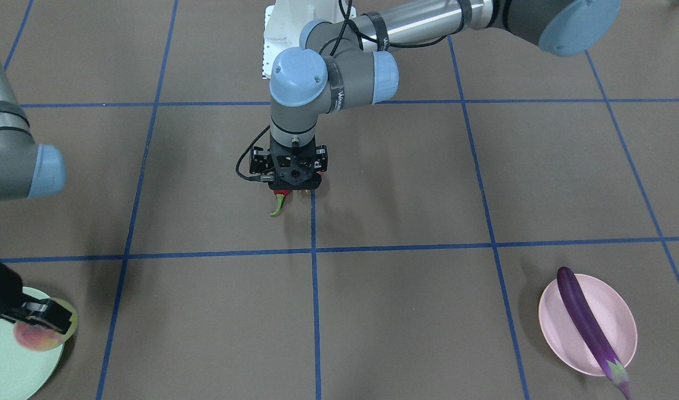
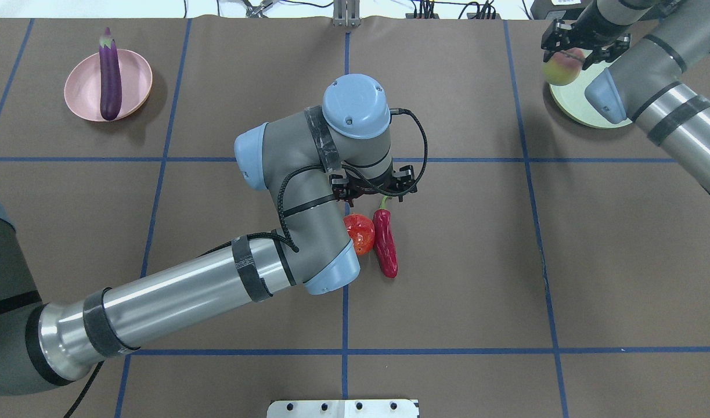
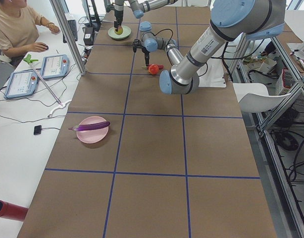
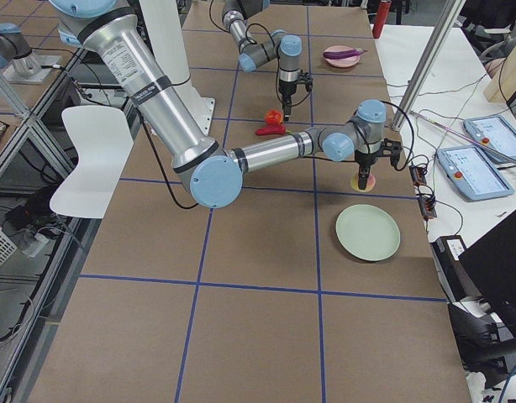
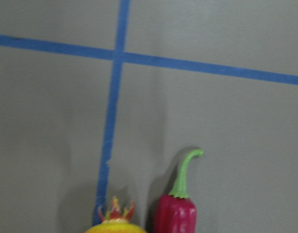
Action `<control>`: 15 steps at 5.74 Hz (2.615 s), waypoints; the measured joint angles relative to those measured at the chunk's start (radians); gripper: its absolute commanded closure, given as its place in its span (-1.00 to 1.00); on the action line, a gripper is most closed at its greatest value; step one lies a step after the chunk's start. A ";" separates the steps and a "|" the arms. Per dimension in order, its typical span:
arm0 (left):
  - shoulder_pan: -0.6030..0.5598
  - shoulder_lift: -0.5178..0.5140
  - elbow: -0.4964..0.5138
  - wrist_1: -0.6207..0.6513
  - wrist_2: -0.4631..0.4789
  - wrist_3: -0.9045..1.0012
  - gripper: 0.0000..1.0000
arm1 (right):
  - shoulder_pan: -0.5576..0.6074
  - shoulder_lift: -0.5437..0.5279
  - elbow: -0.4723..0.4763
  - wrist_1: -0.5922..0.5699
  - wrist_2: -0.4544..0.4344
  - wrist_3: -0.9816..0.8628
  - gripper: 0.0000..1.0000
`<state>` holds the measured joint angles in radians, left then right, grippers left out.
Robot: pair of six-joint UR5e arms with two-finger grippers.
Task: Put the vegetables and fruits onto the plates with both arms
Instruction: 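Carry peach to green plate with right gripper while left reaches for chili, then grasp the red chili pepper with the left gripper while the right gripper releases the peach, then carry chili to pink plate with left gripper while right approaches apple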
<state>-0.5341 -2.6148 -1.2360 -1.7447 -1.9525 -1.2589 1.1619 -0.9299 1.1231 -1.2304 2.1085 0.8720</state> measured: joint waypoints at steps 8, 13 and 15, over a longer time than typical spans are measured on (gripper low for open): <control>0.092 -0.075 0.167 -0.052 0.081 0.070 1.00 | -0.014 -0.018 -0.017 0.071 0.040 -0.008 -1.00; -0.264 0.025 -0.048 0.084 -0.179 0.226 1.00 | -0.281 -0.071 0.296 0.070 0.057 0.379 -1.00; -0.452 0.185 -0.065 0.085 -0.280 0.473 1.00 | -0.486 -0.067 0.422 0.068 -0.087 0.605 -1.00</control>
<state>-0.9861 -2.4296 -1.3012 -1.6596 -2.2326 -0.7861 0.6758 -0.9964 1.5453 -1.1626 2.0211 1.4774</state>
